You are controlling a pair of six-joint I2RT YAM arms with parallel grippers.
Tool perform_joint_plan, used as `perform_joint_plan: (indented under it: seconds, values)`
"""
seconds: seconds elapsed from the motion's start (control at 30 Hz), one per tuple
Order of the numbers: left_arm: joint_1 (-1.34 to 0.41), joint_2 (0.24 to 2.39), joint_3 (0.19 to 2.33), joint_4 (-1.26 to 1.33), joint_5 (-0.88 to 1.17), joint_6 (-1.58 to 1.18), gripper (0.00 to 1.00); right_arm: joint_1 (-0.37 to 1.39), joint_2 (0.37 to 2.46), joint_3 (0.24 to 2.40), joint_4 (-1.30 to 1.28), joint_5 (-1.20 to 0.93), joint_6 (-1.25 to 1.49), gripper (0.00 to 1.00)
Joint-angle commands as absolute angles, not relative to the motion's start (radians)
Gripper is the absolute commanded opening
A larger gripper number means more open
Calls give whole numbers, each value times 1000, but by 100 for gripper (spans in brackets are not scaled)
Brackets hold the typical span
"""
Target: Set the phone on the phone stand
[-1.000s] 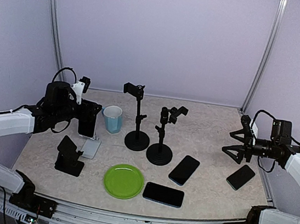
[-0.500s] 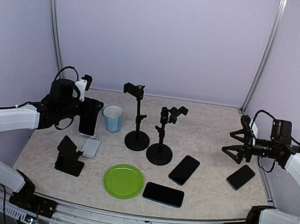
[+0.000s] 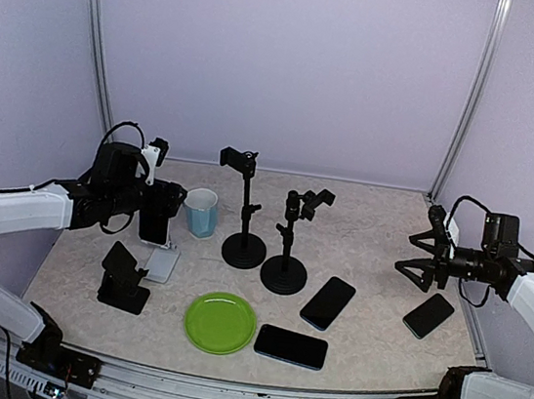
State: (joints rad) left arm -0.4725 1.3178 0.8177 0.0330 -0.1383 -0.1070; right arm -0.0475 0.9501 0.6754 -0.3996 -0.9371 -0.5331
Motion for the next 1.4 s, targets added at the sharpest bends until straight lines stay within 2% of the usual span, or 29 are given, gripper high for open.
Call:
perform_joint_plan:
  seconds: [0.0,0.33,0.5,0.73,0.87,0.93,1.0,1.1,1.13,1.23,1.3,1.37]
  values:
    - [-486,1270,810,16,-186,-98,95,-36,948,673,-408,-933,-540,91]
    - [-503,1205,807,11,-225,-71,99,-35,953,674,-410,-930,-541,91]
    - [-650,1094,944,-146,-430,32,99,-35,960,669,-406,-920,-541,91]
    - [-750,1045,1067,-105,-652,121,99,-34,987,688,-396,-909,-531,92]
    - [-776,1104,1196,-83,-536,135,99,-34,988,776,-504,-916,-605,93]
    - [-856,1158,1266,-62,-565,180,99,-33,1006,869,-691,-858,-764,95]
    - [-1003,1234,1326,-7,-762,349,99,-33,1038,958,-899,-773,-897,95]
    - [-1228,1334,1324,200,-979,664,99,-34,1060,981,-1031,-661,-1002,92]
    - [-1283,1358,1297,297,-992,776,99,-34,1051,949,-1049,-634,-1028,90]
    - [-1413,1451,1280,368,-1045,909,98,-32,993,861,-1083,-606,-1110,83]
    - [-1466,1515,1278,362,-1064,911,94,-32,918,796,-1059,-582,-1133,81]
    - [-1512,1543,1251,303,-976,849,94,-30,835,734,-1014,-537,-1145,80]
